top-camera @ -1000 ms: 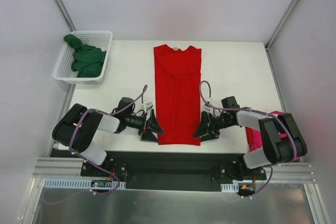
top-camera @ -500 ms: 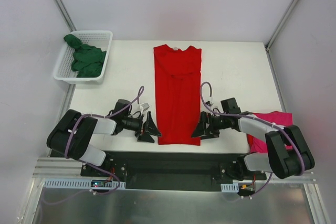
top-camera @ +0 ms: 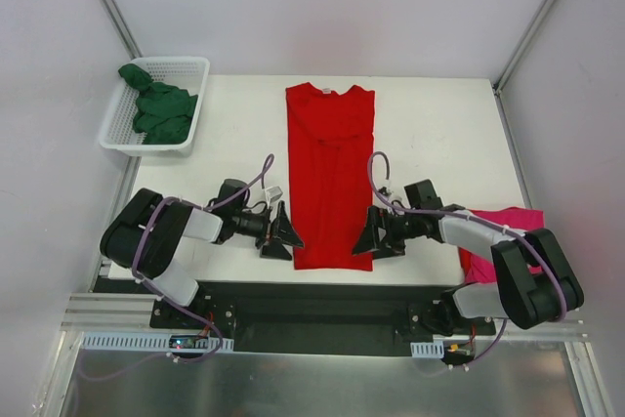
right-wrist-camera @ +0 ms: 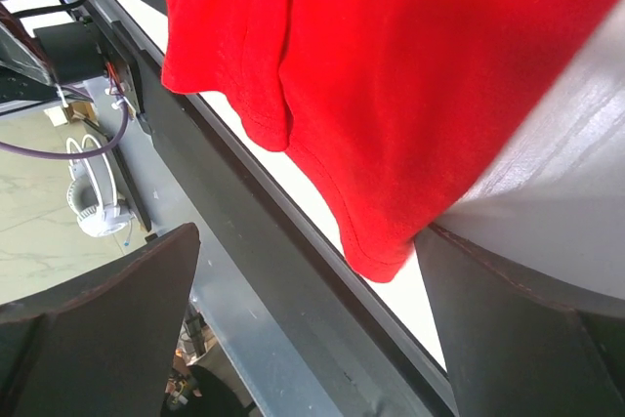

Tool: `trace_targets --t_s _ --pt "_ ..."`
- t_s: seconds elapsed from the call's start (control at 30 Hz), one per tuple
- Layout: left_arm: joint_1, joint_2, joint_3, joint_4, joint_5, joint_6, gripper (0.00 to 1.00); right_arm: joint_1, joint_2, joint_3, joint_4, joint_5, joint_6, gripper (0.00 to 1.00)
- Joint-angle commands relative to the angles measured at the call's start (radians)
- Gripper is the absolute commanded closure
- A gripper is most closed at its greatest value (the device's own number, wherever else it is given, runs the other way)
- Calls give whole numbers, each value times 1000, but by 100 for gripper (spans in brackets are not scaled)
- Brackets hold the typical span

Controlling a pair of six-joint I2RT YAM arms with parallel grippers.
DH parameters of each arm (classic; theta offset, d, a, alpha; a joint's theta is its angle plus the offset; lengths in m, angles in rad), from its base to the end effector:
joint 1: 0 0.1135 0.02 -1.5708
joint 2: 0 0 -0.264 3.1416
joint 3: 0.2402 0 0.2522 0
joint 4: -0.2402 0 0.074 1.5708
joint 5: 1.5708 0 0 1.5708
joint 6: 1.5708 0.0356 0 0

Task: Fold and stack the t-shirts
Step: Grab the bottom of the folded rectangular tshirt with both arms

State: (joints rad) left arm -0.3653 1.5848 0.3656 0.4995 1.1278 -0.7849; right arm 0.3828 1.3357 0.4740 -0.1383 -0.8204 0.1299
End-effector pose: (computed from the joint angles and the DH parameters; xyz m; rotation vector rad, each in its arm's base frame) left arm 0.2047 -0.1127 0.1093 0.1713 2.4660 -1.8468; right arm 0.1912 0.1051 0.1407 -0.6378 2.4634 1.2496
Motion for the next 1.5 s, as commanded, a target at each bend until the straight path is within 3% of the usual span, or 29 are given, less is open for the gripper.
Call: trace_targets --t_s 0.0,0.5,0.67,0.87,1.0,1.13,1.3,1.33,1.37,1.47 --pt "-9 58 22 27 -20 -11 1 24 48 11 -122 168 -52 2" --pt "-130 40 2 93 -31 -54 1 131 2 3 -198 240 -79 1" --pt "-132 32 -2 90 -30 -56 1 139 2 0 -211 260 -56 6" --pt "-132 20 -8 67 -34 -44 1 166 -30 -2 -231 316 -50 26" --pt "-132 26 -5 59 -31 -37 2 169 -36 3 -244 354 -52 33" --pt "-135 30 4 31 -39 -30 28 171 -46 -2 -233 372 -41 33" --pt "-135 18 9 -10 -69 -16 38 169 -36 -14 -202 343 -30 32" --pt "-136 18 12 -21 -75 -11 42 168 -33 -12 -202 343 -29 34" --pt "-135 17 13 -25 -79 -7 56 168 -32 -12 -199 337 -29 37" --pt "-135 20 22 -44 -83 1 64 168 -30 -12 -201 348 -24 47"
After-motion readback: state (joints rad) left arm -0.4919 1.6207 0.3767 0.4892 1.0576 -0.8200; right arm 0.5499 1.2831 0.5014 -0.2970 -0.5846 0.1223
